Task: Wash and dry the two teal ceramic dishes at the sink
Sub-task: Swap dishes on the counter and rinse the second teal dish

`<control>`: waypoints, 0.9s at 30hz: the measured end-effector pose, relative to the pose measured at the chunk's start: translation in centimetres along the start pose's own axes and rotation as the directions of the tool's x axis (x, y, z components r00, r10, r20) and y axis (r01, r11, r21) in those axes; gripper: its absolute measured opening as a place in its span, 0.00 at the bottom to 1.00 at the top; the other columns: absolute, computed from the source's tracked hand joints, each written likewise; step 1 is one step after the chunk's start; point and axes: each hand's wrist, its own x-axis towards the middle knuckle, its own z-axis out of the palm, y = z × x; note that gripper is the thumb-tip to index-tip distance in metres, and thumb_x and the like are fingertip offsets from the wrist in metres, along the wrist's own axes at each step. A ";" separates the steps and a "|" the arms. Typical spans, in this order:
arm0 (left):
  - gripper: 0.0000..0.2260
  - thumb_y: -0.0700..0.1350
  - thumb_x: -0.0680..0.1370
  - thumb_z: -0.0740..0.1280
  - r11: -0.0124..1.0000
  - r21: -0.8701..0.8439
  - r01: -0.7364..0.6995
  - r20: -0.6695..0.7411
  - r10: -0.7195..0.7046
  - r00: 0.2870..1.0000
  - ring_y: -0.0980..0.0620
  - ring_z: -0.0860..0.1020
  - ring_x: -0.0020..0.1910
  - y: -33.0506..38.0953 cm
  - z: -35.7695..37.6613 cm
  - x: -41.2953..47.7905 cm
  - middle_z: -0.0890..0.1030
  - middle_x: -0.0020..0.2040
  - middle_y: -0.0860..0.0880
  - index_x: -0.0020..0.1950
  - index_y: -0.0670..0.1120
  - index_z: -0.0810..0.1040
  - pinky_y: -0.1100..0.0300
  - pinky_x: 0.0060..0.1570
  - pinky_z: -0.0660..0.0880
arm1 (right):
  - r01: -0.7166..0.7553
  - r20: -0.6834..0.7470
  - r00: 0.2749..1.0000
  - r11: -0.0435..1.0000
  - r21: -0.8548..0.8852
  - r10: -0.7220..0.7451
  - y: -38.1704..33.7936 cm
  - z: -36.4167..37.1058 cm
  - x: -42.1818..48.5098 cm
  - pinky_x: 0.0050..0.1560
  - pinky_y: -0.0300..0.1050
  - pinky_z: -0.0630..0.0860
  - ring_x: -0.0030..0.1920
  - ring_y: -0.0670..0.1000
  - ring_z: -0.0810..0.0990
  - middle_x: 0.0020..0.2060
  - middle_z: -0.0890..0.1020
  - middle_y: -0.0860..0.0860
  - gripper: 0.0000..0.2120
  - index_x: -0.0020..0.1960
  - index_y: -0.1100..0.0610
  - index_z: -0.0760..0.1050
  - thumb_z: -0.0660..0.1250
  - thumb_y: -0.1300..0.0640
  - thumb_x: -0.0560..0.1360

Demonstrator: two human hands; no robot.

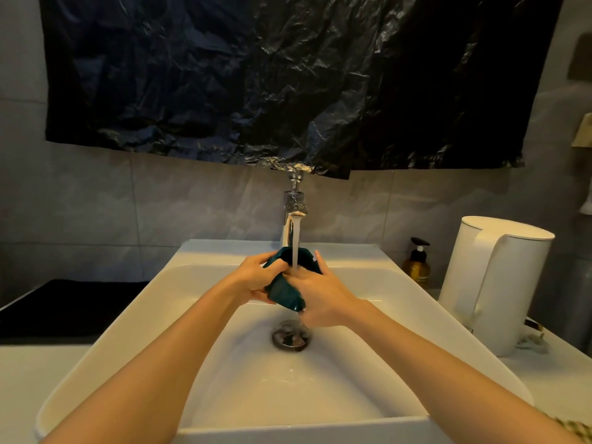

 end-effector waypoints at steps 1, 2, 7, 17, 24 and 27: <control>0.15 0.46 0.79 0.63 1.000 -0.001 0.006 0.011 -0.006 1.000 0.43 0.80 0.48 0.0 0.0 0.1 0.77 0.57 0.42 0.66 0.50 0.72 0.51 0.38 0.82 | 0.028 -0.006 1.000 0.998 -0.059 -0.028 0.2 -0.3 -0.1 0.70 0.60 0.29 0.74 0.51 0.57 0.70 0.69 0.47 0.34 0.73 0.50 0.60 0.68 0.54 0.70; 0.15 0.47 0.79 0.63 1.000 -0.002 0.017 0.017 -0.017 1.000 0.43 0.80 0.50 0.0 0.0 0.1 0.77 0.58 0.41 0.66 0.50 0.72 0.50 0.39 0.82 | 0.042 -0.011 0.999 0.990 -0.132 -0.043 0.3 -0.7 -0.4 0.70 0.61 0.28 0.73 0.51 0.60 0.68 0.71 0.47 0.32 0.73 0.51 0.62 0.67 0.52 0.70; 0.12 0.47 0.80 0.61 0.998 -0.010 0.064 -0.013 -0.064 0.998 0.42 0.79 0.50 0.0 0.1 -0.1 0.76 0.57 0.43 0.63 0.49 0.72 0.53 0.34 0.80 | 0.015 -0.062 0.997 0.962 -0.272 -0.034 -0.3 -0.9 -0.5 0.71 0.54 0.28 0.65 0.53 0.73 0.56 0.81 0.51 0.25 0.68 0.53 0.70 0.66 0.53 0.72; 0.11 0.47 0.80 0.62 0.999 0.008 0.044 0.003 -0.044 0.999 0.46 0.80 0.44 0.2 -0.2 0.0 0.76 0.55 0.43 0.62 0.50 0.72 0.54 0.34 0.81 | -0.036 -0.032 0.999 0.991 -0.127 0.032 -0.4 -1.0 -0.4 0.71 0.54 0.29 0.62 0.53 0.74 0.53 0.82 0.49 0.24 0.66 0.52 0.70 0.64 0.45 0.72; 0.16 0.46 0.79 0.63 0.998 -0.060 0.034 -0.106 -0.040 0.994 0.41 0.78 0.52 0.1 -0.6 0.1 0.76 0.58 0.42 0.67 0.49 0.72 0.52 0.35 0.80 | -0.094 -0.127 0.988 0.991 -0.093 0.082 -2.3 -0.7 0.1 0.76 0.51 0.46 0.61 0.56 0.74 0.53 0.82 0.55 0.15 0.60 0.57 0.75 0.65 0.56 0.75; 0.16 0.46 0.80 0.62 0.999 -0.039 -0.018 -0.138 0.013 0.990 0.41 0.78 0.50 0.1 -1.0 0.4 0.75 0.58 0.42 0.67 0.49 0.71 0.54 0.33 0.80 | -0.168 -0.116 0.965 0.894 0.415 0.235 -3.4 -0.9 0.3 0.57 0.51 0.76 0.55 0.56 0.76 0.51 0.82 0.55 0.14 0.58 0.58 0.77 0.65 0.64 0.73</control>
